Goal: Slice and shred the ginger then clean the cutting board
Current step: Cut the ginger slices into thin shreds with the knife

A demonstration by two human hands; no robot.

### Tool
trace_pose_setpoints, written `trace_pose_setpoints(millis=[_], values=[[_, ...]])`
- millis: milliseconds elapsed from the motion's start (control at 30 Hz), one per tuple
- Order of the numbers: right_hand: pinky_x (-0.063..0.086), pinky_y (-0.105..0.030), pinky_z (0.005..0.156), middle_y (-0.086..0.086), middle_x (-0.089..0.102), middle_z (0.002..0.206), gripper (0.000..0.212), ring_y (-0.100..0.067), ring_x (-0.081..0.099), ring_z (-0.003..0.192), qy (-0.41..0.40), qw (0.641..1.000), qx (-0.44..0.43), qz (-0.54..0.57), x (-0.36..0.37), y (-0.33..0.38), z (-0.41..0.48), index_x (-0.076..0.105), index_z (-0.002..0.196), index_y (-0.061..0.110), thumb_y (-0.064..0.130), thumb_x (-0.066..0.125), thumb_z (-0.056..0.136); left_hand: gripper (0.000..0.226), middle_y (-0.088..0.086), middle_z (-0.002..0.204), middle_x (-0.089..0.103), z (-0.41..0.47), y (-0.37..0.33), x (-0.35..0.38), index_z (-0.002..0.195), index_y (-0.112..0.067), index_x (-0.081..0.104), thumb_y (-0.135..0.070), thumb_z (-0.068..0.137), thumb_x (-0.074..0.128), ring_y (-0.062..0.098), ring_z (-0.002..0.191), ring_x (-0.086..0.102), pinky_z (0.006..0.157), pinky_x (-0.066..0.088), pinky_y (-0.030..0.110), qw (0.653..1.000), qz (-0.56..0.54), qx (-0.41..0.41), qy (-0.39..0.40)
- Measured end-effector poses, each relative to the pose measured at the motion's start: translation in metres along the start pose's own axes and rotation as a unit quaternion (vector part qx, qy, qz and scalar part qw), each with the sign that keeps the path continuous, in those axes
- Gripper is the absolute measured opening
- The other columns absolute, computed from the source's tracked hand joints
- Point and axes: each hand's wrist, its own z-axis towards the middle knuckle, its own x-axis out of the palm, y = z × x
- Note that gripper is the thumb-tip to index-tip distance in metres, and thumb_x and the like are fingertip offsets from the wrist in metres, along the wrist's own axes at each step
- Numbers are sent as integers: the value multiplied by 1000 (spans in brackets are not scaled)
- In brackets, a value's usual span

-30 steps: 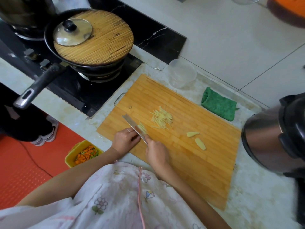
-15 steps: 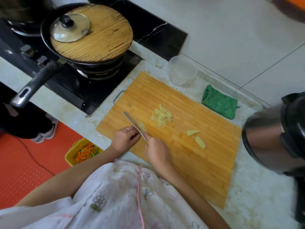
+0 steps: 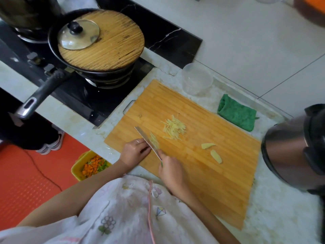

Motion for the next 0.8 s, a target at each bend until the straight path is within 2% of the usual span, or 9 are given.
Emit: trace_pose_setpoints(millis=[100, 200, 300, 400, 500, 600, 800], values=[[51, -36, 68, -11, 70, 99, 53, -27, 66, 90, -7, 1000, 6, 4, 1, -4, 0, 36, 145, 26, 12, 46, 95, 41, 1, 82, 71, 0, 0, 2, 82, -10, 75, -34, 98, 47, 9, 74, 55, 59, 40, 17, 1000, 4, 3, 5], [49, -36, 68, -12, 69, 99, 54, -30, 65, 92, -11, 1000, 5, 3, 5, -3, 4, 37, 144, 27, 11, 46, 93, 28, 0, 84, 72, -2, 2, 3, 82, -11, 75, -29, 91, 56, 12, 74, 60, 61, 41, 17, 1000, 1, -12, 16], [49, -38, 69, -12, 69, 99, 54, -32, 64, 93, -12, 1000, 7, -16, 7, -3, 3, 37, 144, 28, 13, 47, 93, 27, -1, 80, 71, -2, 1, 3, 80, -12, 75, -29, 90, 57, 14, 67, 62, 57, 41, 19, 1000, 7, -13, 24], [48, -36, 66, -11, 69, 99, 53, -30, 65, 91, -18, 1000, 7, -16, 7, -2, 5, 38, 143, 28, 11, 47, 93, 37, -2, 82, 71, 0, -2, 0, 81, -13, 75, -34, 96, 49, 13, 67, 62, 56, 42, 20, 1000, 0, -15, 14], [41, -31, 56, -11, 69, 97, 51, -29, 66, 87, -22, 1000, 7, -19, 5, 2, 6, 41, 141, 25, 8, 47, 93, 43, -1, 80, 70, 3, -6, -2, 82, -12, 75, -37, 98, 44, 14, 65, 62, 56, 41, 19, 1000, -7, -11, 17], [38, -30, 55, -12, 69, 97, 52, -30, 66, 86, -28, 1000, 7, -7, 6, 4, 8, 42, 141, 24, 6, 45, 93, 47, -1, 86, 71, 1, -7, -5, 86, -12, 75, -40, 100, 40, 15, 69, 64, 58, 45, 21, 999, -10, -8, 30], [38, -33, 59, -14, 68, 99, 47, -34, 64, 92, -39, 999, -4, 2, 5, 12, 13, 43, 138, 23, 8, 43, 94, 28, 1, 87, 72, 1, -7, -8, 87, -11, 75, -29, 90, 54, 19, 70, 67, 59, 48, 25, 998, -13, -8, 61]])
